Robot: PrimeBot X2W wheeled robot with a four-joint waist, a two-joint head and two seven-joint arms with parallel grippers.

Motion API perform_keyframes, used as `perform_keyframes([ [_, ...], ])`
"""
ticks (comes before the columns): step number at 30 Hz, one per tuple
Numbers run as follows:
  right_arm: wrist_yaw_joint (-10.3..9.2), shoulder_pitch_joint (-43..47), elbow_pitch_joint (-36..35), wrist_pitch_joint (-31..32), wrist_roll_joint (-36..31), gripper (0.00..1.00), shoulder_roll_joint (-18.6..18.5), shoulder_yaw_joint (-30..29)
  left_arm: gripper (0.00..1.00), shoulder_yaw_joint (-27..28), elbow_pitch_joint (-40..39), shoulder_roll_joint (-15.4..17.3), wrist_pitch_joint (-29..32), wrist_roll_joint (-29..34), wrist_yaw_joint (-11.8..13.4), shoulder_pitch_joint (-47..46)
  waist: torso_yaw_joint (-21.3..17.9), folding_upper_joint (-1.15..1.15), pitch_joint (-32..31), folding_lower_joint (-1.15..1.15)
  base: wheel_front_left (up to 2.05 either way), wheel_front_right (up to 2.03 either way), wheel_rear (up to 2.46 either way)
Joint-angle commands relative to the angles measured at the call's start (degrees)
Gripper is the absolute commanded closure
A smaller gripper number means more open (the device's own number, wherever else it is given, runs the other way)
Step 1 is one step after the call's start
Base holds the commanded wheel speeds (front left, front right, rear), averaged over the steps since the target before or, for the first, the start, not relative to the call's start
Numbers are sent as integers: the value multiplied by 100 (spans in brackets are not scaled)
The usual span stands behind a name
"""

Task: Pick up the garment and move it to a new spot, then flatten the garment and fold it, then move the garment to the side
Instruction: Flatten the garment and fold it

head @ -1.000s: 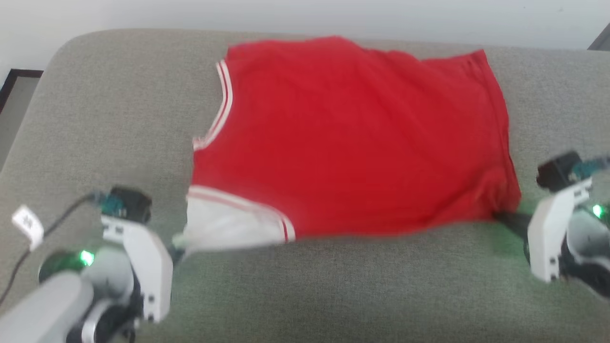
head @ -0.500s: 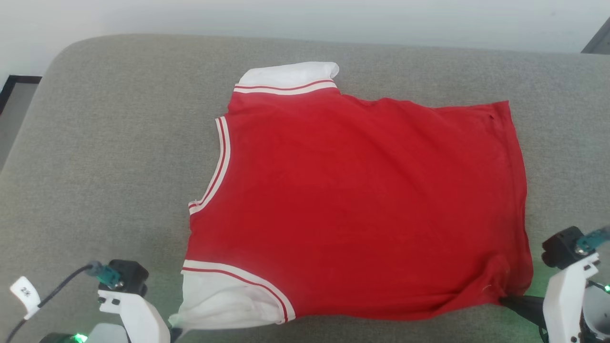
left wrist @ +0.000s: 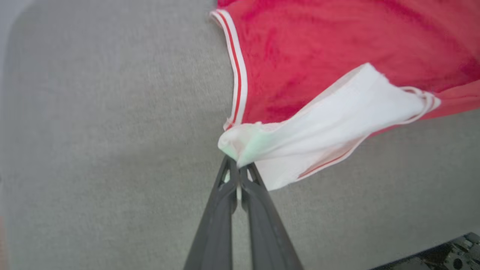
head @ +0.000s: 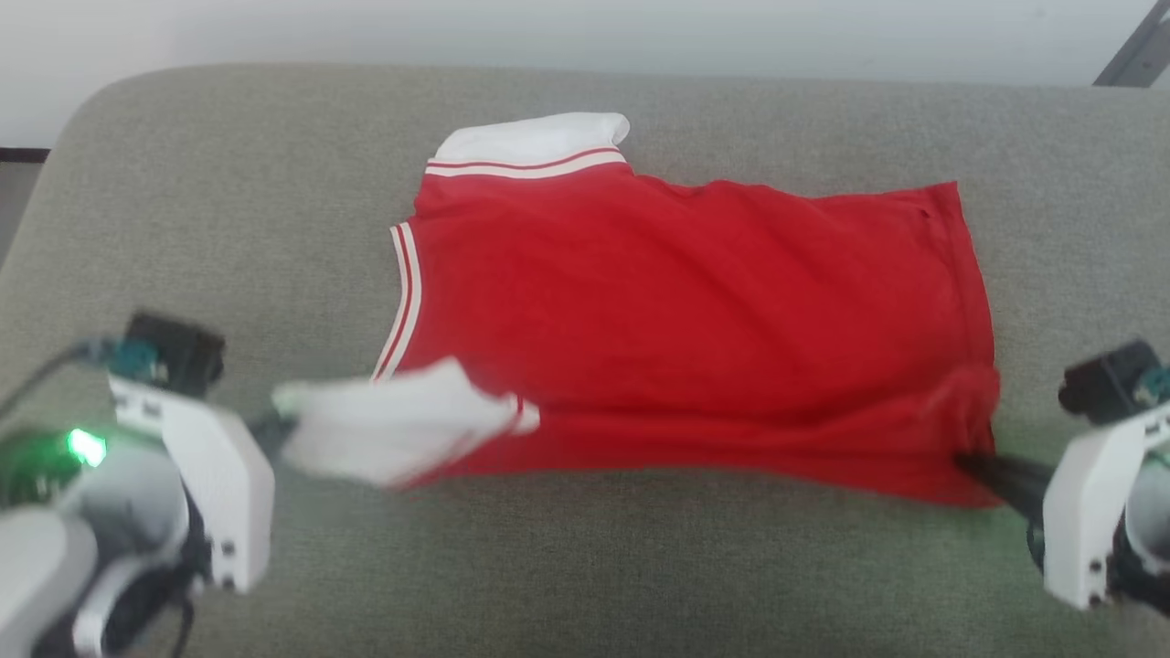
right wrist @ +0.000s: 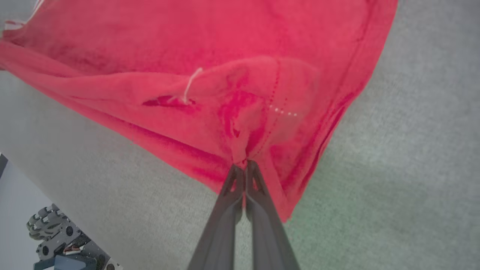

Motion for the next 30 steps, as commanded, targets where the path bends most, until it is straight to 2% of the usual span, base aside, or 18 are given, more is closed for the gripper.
perform_keyframes([
  [1,-10,-161,16,61,-53,100,52,-28,100,15,120,-52,29,92,-106,-238,-20,0,48,0,0,0,0],
  [6,-10,-828,226,133,-300,100,129,86,100,-90,880,-427,147,289,-601,-1164,-68,0,250,0,0,0,0],
  [13,-10,-1771,964,22,-438,100,220,561,100,-427,2343,-1217,203,498,-1304,-2197,-104,0,573,0,0,0,0],
  [21,-11,-2470,1941,-174,-393,100,349,1165,100,-698,3923,-1953,247,395,-1824,-2666,-119,0,814,0,0,0,0],
  [22,-12,-2518,2057,-200,-351,93,379,1194,100,-719,4083,-2017,258,371,-1868,-2698,-118,0,825,0,0,0,0],
  [23,-12,-2566,2159,-216,-348,79,391,1236,100,-729,4250,-2095,299,326,-1898,-2728,-114,0,832,0,0,0,0],
  [24,-12,-2624,2233,-227,-373,65,387,1299,88,-740,4385,-2164,336,289,-1918,-2759,-108,0,837,0,0,0,0],
  [25,-12,-2662,2297,-240,-381,56,385,1346,69,-755,4512,-2197,381,277,-1942,-2789,-104,0,836,0,0,0,0],
  [26,-12,-2697,2349,-262,-383,38,380,1389,48,-763,4612,-2231,401,256,-1952,-2824,-102,0,831,0,0,0,0],
  [27,-12,-2740,2385,-293,-389,2,367,1423,4,-730,4680,-2273,412,203,-1950,-2856,-100,0,822,0,0,0,0],
  [28,-12,-2780,2403,-303,-381,0,361,1451,0,-696,4725,-2300,425,158,-1950,-2881,-97,0,806,0,0,0,0],
  [30,-11,-2823,2414,-376,-334,0,365,1427,0,-665,4750,-2272,449,135,-1932,-2946,-88,0,764,0,0,0,0],
])
